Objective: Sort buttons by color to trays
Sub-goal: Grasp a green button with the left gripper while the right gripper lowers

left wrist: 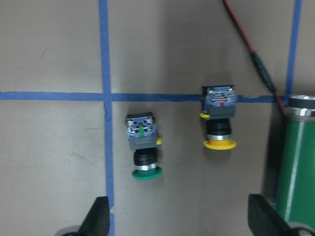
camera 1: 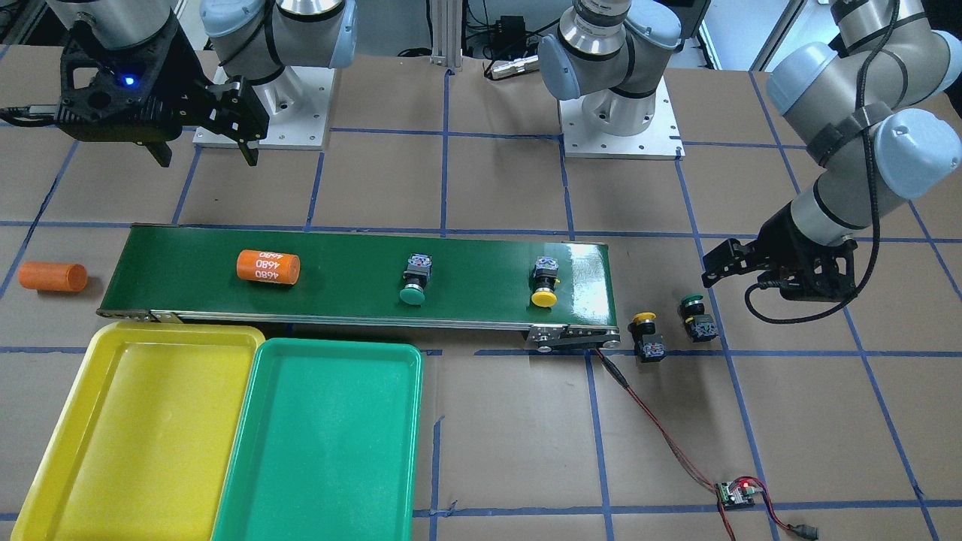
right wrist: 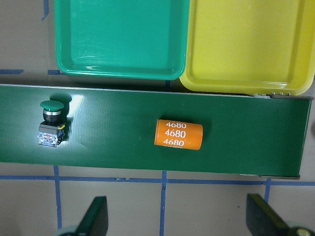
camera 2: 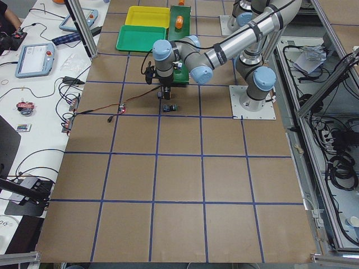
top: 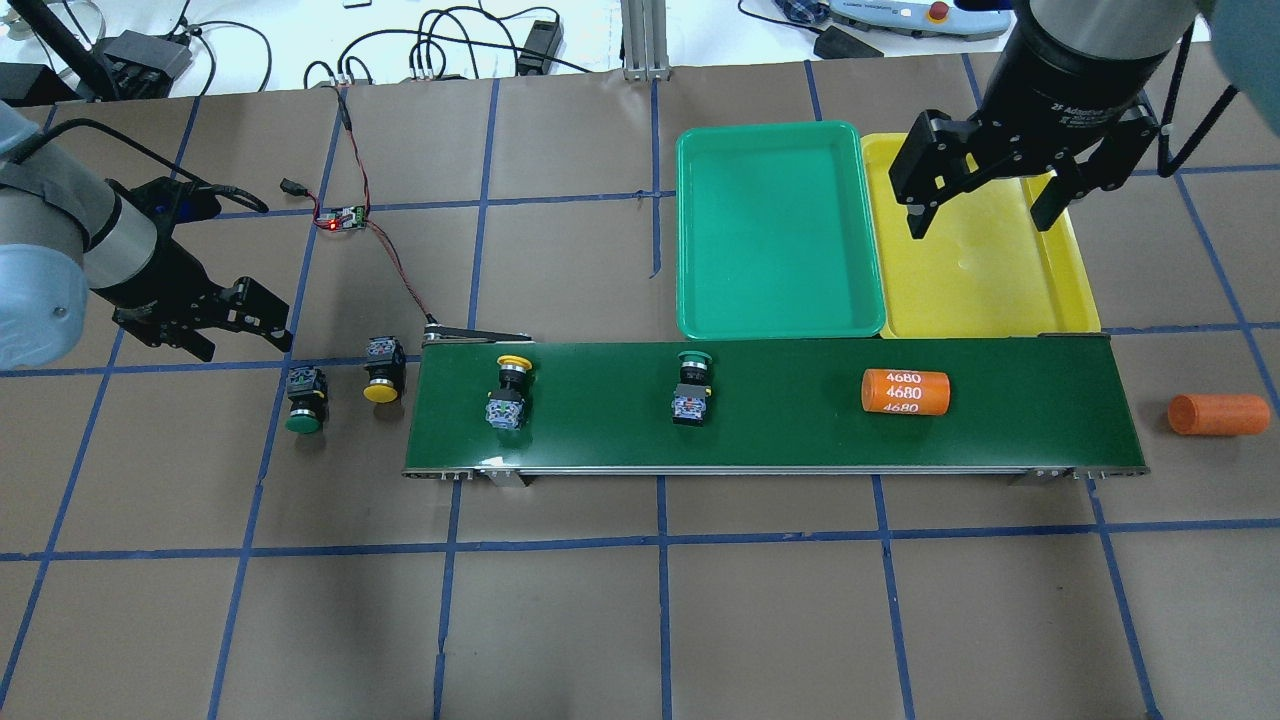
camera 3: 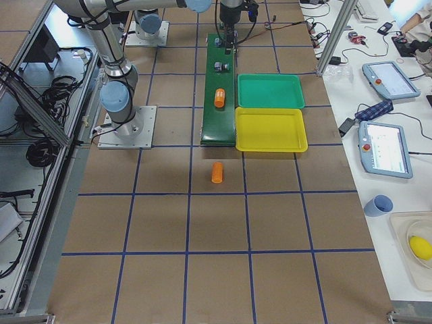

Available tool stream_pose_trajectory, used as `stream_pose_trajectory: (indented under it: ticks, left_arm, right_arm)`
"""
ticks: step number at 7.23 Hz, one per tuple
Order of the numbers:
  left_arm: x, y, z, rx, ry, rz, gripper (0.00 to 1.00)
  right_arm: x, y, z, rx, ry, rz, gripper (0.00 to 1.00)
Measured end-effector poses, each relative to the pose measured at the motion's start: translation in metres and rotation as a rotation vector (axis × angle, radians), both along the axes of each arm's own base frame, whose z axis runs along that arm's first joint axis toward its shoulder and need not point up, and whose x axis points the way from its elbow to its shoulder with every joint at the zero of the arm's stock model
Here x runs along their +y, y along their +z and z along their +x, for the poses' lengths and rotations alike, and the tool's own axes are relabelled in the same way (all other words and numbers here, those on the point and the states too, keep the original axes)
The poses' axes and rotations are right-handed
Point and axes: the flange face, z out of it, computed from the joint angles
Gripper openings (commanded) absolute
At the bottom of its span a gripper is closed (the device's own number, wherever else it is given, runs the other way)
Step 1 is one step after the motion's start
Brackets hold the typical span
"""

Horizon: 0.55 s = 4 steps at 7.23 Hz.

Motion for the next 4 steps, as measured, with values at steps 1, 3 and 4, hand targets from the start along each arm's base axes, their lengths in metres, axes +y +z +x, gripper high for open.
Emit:
stream_pose_trajectory:
  ticks: [1, 3, 4]
  left_arm:
    - [0.000, -0.018, 0.003, -0.004, -0.001, -0.006, 1.00]
    - [-0.001, -0.051, 0.006, -0.016, 0.001, -0.017, 1.00]
    - [-0.003, -0.065, 0.007, -0.013, 0.001, -0.008, 1.00]
  right_arm:
    - [0.000, 0.000, 0.000, 0.000, -0.001, -0.001, 1.00]
    - [0.000, 0.000, 0.000, -0.004, -0.001, -0.001, 1.00]
    - [0.000, 0.000, 0.000, -0.006, 0.000, 0.000, 1.00]
